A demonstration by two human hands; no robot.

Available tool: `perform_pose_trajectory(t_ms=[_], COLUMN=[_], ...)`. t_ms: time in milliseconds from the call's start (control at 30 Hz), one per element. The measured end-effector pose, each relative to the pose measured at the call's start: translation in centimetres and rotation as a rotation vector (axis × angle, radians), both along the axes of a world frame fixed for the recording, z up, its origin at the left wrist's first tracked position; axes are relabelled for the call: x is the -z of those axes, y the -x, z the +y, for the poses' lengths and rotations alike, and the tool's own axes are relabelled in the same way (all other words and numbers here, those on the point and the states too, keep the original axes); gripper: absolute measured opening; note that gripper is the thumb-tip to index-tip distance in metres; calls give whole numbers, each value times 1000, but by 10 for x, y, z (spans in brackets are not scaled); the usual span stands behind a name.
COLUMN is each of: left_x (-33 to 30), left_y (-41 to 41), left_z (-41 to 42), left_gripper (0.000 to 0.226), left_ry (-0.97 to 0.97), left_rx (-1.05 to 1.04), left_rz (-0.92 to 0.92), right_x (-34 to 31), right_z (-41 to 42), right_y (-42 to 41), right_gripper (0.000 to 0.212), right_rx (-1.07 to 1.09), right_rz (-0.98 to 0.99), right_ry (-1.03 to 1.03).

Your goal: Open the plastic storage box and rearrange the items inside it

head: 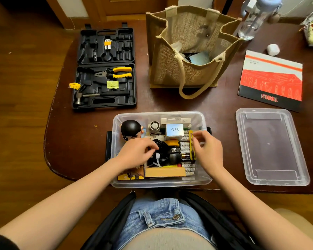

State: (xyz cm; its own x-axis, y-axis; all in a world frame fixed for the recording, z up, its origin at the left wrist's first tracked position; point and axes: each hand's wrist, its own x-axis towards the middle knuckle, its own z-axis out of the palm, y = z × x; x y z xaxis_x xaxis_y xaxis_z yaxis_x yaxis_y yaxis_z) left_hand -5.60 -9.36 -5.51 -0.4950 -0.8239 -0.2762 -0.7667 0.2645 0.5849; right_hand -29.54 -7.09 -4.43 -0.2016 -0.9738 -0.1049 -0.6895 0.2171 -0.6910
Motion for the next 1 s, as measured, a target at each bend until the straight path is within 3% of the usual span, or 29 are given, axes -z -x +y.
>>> perform_pose_trajectory(t_ms=[100,200,300,433,667,867,1000], left_x=[-3,0,1,-6,-24,-39,-41], left_y=[-1,1,2,9,68,183,267], left_z=[5,8,6,-2,-14,-13,-4], left_gripper=[33,43,42,34,22,18,19], left_ry=[-155,-151,-207,-245,-149,-111,-164], left_rx=[161,323,337,243,2,-220,-216], left_rz=[36,-28,-33,4,128,324,381], right_x=[2,4,4,5,11,23,31], right_z=[1,5,7,11,14,27,34], right_y=[1,-1,1,9,43,123,200], right_gripper=[13,13,18,21,19,18,21], right_rx=[43,64,103,125,135,133,245], right_rz=[3,24,32,-39,-204,-221,-244], right_ry=[53,103,111,95,75,-19,-103])
